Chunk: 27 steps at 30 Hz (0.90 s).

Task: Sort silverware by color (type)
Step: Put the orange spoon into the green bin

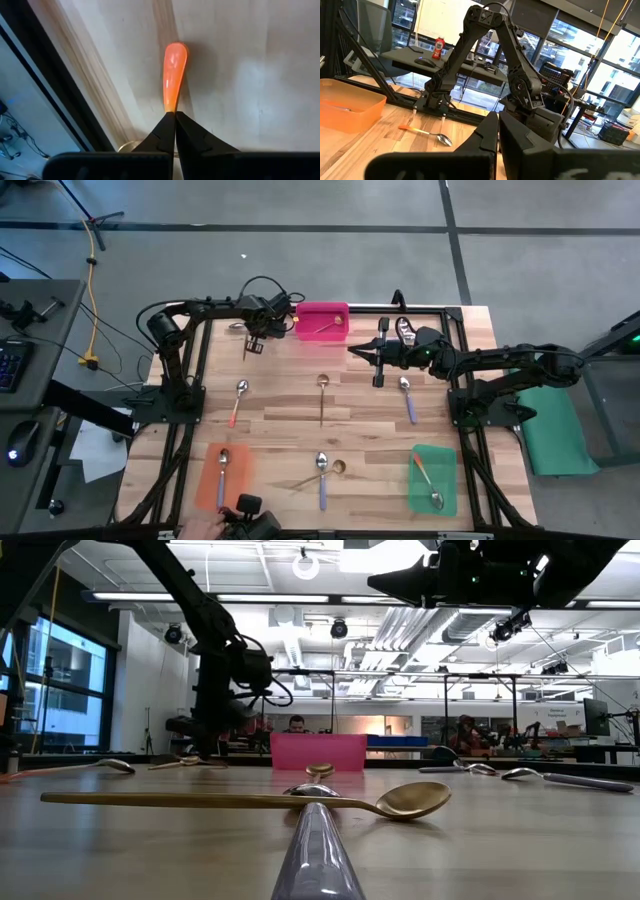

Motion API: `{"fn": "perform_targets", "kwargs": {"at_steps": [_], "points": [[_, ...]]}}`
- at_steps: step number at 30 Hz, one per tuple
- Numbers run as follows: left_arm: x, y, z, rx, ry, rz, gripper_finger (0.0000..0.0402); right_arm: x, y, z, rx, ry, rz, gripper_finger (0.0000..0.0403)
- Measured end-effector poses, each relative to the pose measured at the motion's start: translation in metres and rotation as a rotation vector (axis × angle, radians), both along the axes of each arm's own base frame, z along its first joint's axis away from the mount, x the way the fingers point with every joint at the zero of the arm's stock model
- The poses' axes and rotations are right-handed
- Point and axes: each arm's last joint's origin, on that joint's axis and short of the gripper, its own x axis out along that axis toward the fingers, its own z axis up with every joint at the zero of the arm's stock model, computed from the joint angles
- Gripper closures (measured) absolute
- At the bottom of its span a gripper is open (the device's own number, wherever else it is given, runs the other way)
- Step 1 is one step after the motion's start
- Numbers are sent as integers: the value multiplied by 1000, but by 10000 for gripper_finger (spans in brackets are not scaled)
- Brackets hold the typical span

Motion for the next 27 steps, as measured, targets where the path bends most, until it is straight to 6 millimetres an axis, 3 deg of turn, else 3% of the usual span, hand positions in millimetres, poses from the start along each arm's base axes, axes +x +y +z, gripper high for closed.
{"fn": "perform_targets", "kwargs": {"at_steps": [6, 15, 27], "points": [[1, -11, 14, -7, -11, -20, 402, 0, 0, 0, 0, 0, 0, 403], [12, -41, 41, -72, -163, -57, 401, 0, 0, 0, 0, 0, 0, 403], [40, -93, 41, -219, -236, -144, 401, 0, 0, 0, 0, 0, 0, 403]]}}
